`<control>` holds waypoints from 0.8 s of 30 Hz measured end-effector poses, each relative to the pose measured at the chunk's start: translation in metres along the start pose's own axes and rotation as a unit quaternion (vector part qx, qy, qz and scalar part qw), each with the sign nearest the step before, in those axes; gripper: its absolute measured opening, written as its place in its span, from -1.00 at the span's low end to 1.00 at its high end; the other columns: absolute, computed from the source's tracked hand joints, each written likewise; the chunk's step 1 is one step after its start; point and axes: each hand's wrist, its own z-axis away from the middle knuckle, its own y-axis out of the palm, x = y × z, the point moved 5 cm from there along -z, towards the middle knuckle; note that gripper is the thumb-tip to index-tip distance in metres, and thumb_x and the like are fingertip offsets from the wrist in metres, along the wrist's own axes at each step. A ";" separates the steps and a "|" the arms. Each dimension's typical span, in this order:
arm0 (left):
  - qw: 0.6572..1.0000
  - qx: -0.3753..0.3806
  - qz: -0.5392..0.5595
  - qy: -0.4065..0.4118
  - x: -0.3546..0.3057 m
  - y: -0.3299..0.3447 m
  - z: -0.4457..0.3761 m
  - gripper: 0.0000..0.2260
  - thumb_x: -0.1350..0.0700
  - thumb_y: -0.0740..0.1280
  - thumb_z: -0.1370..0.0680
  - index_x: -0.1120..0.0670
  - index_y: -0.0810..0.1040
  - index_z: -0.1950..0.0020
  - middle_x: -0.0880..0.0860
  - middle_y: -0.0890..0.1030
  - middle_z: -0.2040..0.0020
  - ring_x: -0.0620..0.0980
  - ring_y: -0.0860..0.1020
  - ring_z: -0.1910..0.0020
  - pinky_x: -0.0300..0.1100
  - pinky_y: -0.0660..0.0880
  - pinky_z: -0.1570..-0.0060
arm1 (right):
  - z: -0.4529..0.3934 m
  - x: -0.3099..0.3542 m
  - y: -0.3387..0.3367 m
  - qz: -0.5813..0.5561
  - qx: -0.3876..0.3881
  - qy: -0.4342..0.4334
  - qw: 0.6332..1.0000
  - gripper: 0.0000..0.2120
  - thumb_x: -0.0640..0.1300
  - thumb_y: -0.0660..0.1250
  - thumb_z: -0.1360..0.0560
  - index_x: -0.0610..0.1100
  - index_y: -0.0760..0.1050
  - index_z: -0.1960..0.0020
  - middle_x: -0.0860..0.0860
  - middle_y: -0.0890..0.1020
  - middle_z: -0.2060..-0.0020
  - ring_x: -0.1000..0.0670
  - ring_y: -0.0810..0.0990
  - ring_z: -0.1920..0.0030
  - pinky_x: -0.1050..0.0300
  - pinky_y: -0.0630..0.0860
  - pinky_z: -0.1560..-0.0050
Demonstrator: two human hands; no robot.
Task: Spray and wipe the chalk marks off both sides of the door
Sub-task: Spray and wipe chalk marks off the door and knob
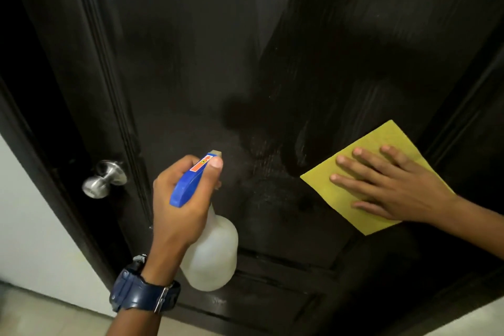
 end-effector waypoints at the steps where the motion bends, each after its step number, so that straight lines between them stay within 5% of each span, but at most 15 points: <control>1: 1.000 -0.005 0.000 -0.002 0.004 -0.004 0.001 -0.59 -0.02 0.34 -0.59 0.25 0.52 0.34 0.13 0.55 0.41 0.11 0.54 0.38 0.02 0.48 0.30 | -0.001 0.000 -0.001 0.005 -0.002 -0.005 1.000 -0.34 0.33 0.00 -0.63 0.04 0.12 -0.63 -0.11 0.13 -0.62 -0.20 0.08 -0.60 -0.21 -0.01 -0.54; 6: 0.999 -0.032 -0.008 -0.013 0.027 -0.023 0.004 -0.56 -0.09 0.34 -0.57 0.25 0.53 0.31 0.12 0.56 0.40 0.08 0.56 0.37 -0.10 0.50 0.32 | -0.009 -0.001 -0.008 -0.020 0.000 -0.040 0.999 -0.36 0.26 0.02 -0.63 0.00 0.12 -0.63 -0.11 0.13 -0.62 -0.20 0.10 -0.60 -0.22 0.10 -0.51; 10: 0.998 -0.046 -0.015 -0.028 0.041 -0.036 0.004 -0.57 -0.13 0.34 -0.54 0.23 0.52 0.30 0.14 0.56 0.40 0.08 0.56 0.38 -0.25 0.49 0.32 | -0.042 0.009 -0.018 -0.044 -0.009 -0.106 0.993 -0.37 0.21 -0.04 -0.66 -0.05 0.03 -0.65 -0.11 0.04 -0.63 -0.17 0.02 -0.62 -0.18 -0.02 -0.57; 19: 0.996 -0.081 -0.034 -0.033 0.052 -0.077 -0.007 -0.52 -0.20 0.33 -0.52 0.24 0.54 0.26 0.15 0.56 0.39 0.17 0.55 0.38 0.04 0.48 0.33 | -0.223 0.075 -0.056 -0.076 -0.057 -0.223 0.970 -0.20 0.32 0.00 -0.62 -0.10 -0.20 -0.65 -0.20 -0.25 -0.60 -0.26 -0.33 -0.58 -0.26 -0.34 -0.54; 24: 0.994 -0.095 -0.045 -0.020 0.060 -0.103 -0.015 -0.51 -0.22 0.29 -0.52 0.22 0.55 0.26 0.15 0.54 0.40 0.11 0.51 0.41 -0.03 0.44 0.37 | -0.323 0.113 -0.094 -0.033 -0.071 -0.230 0.970 -0.19 0.37 -0.02 -0.59 -0.05 -0.17 -0.65 -0.17 -0.19 -0.62 -0.26 -0.27 -0.60 -0.30 -0.33 -0.53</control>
